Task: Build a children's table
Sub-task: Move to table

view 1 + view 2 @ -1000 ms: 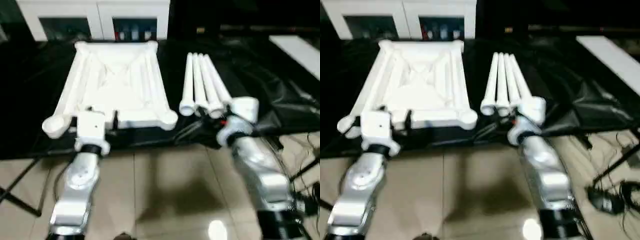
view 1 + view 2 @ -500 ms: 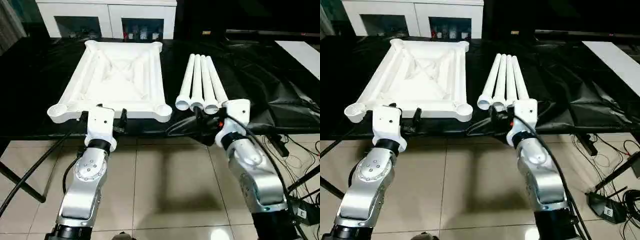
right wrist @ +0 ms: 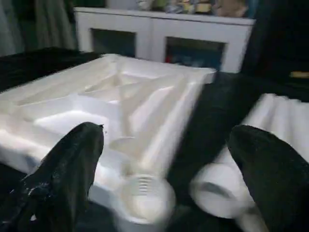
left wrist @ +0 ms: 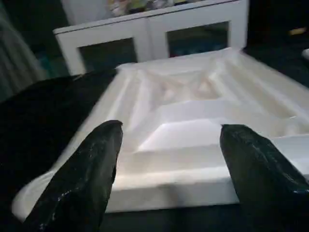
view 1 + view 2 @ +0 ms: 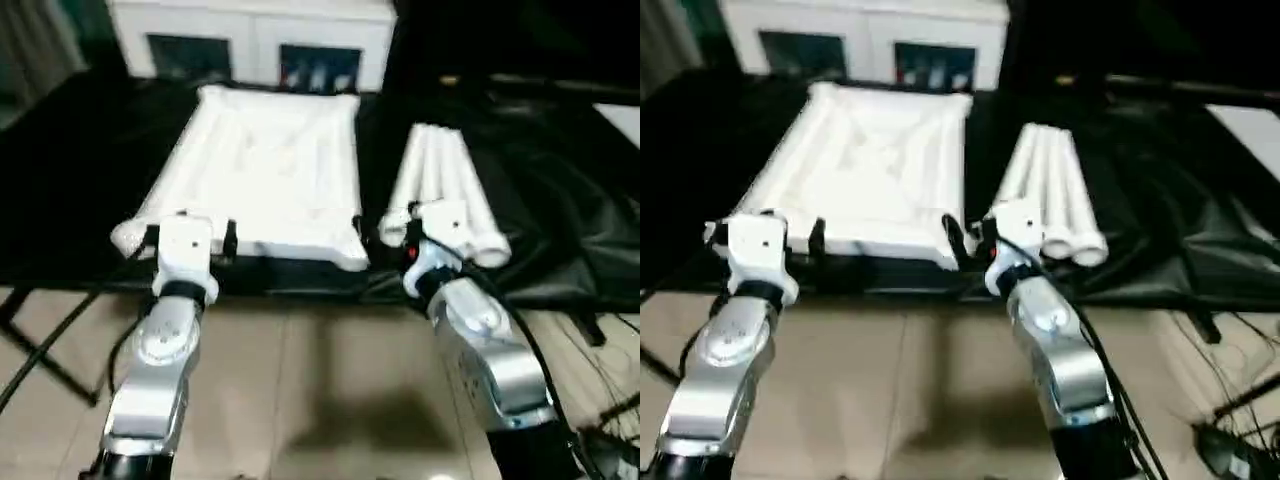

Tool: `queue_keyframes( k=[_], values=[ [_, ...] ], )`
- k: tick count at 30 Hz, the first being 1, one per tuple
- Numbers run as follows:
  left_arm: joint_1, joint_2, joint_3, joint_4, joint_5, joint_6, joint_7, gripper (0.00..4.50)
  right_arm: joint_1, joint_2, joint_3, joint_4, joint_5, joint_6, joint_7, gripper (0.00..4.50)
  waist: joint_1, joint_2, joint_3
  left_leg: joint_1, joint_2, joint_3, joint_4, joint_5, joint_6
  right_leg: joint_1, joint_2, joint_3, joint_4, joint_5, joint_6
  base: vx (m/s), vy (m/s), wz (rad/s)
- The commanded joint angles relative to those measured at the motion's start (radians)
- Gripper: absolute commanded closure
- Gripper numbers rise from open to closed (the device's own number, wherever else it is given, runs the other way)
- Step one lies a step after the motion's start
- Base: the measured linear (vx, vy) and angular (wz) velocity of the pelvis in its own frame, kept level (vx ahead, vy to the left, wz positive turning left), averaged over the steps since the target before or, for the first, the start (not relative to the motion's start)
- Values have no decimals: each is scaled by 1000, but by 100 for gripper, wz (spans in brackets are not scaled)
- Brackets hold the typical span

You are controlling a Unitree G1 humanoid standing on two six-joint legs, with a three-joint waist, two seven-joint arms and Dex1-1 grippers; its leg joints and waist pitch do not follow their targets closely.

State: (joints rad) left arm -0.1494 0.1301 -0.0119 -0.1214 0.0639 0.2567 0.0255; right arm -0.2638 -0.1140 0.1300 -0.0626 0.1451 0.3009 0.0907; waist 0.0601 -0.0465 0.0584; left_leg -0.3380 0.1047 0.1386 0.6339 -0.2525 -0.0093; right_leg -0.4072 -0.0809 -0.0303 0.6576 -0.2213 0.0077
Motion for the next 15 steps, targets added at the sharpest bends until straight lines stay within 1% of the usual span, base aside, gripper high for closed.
queue_keyframes(
  k=[1,2,3,4,5,6,7,8,9,10,11,12,13,14,15],
  values=[
    [-3,4,-18,-6,-1,0,-6,88,-6,0,-20,-1,-3,-4,-7,0,31,-21,-51,-10,25,-11,31,-174,115,91,-164,142,-200,-695,8,56,-132,0],
    [-4,4,-20,-6,-1,1,-6,88,-7,-3,-19,-2,-6,-3,-6,0,43,-11,-55,-62,37,-38,35,-57,59,142,-157,141,-176,-715,-65,71,-74,-9],
    [-4,4,-20,-6,-1,1,-6,88,-7,-3,-19,-3,-6,-3,-6,0,41,-5,-49,-63,44,-42,23,-58,51,139,-149,135,-174,-674,-100,71,-74,-9],
    [-5,3,-22,-6,-1,1,-6,88,-7,-7,-19,-4,-14,0,-8,0,34,15,-50,-53,54,-41,-22,-30,47,137,-109,99,-164,-562,-169,72,-19,3],
    [-5,3,-22,-6,-1,1,-6,88,-7,-7,-19,-4,-14,0,-8,0,31,27,-50,-37,62,-31,-55,-20,42,124,-77,71,-160,-500,-188,83,23,3],
    [-6,-4,-28,1,-6,-2,-19,88,-7,-11,-34,4,-19,16,-16,0,12,37,-58,2,92,-36,-97,-41,42,100,-21,23,-121,-328,-202,83,23,3],
    [-6,-6,-29,3,-7,-2,-21,88,-8,-11,-38,6,-19,20,-17,0,-10,55,-75,75,118,-64,-112,-31,90,64,-2,-8,-74,-152,-228,115,39,5],
    [-6,-9,-32,6,-9,-3,-26,88,-8,-11,-45,10,-18,28,-19,0,-25,55,-71,100,132,-82,-115,-25,130,35,5,-21,-57,-100,-233,127,49,12],
    [-6,-12,-34,9,-10,-4,-31,88,-8,-11,-52,14,-18,36,-21,0,-39,49,-69,121,143,-92,-111,-20,218,17,-7,-26,-45,-42,-244,127,49,12],
    [-5,-14,-46,17,-6,-7,-40,88,-7,-16,-55,19,-21,38,-20,0,-36,37,-65,98,115,-65,-99,-11,283,40,-33,-13,-65,15,-279,99,50,11],
    [-3,-16,-73,21,4,-11,-55,88,-6,-23,-57,18,-20,39,-14,0,-18,17,-76,12,47,-22,-63,64,299,141,-57,29,-84,66,-306,0,0,0],
    [-3,-16,-74,21,4,-11,-56,88,-6,-23,-57,18,-20,39,-14,0,-3,16,-74,-20,31,-14,-49,70,286,171,-73,51,-105,28,-315,0,0,0],
    [-2,-17,-87,21,7,-12,-64,88,-7,-26,-60,16,-18,41,-12,0,18,20,-79,-42,46,-21,-28,66,237,194,-102,72,-127,-57,-328,0,0,0],
    [-2,-17,-87,21,7,-12,-64,88,-7,-26,-60,16,-18,41,-12,0,12,22,-78,-50,57,-24,-37,94,214,194,-86,59,-121,-72,-337,73,39,7],
    [-3,-17,-96,21,9,-11,-68,88,-9,-26,-64,15,-14,43,-12,0,5,35,-80,-19,58,-22,-61,151,188,170,-37,23,-102,-49,-329,73,39,7]
  ],
)
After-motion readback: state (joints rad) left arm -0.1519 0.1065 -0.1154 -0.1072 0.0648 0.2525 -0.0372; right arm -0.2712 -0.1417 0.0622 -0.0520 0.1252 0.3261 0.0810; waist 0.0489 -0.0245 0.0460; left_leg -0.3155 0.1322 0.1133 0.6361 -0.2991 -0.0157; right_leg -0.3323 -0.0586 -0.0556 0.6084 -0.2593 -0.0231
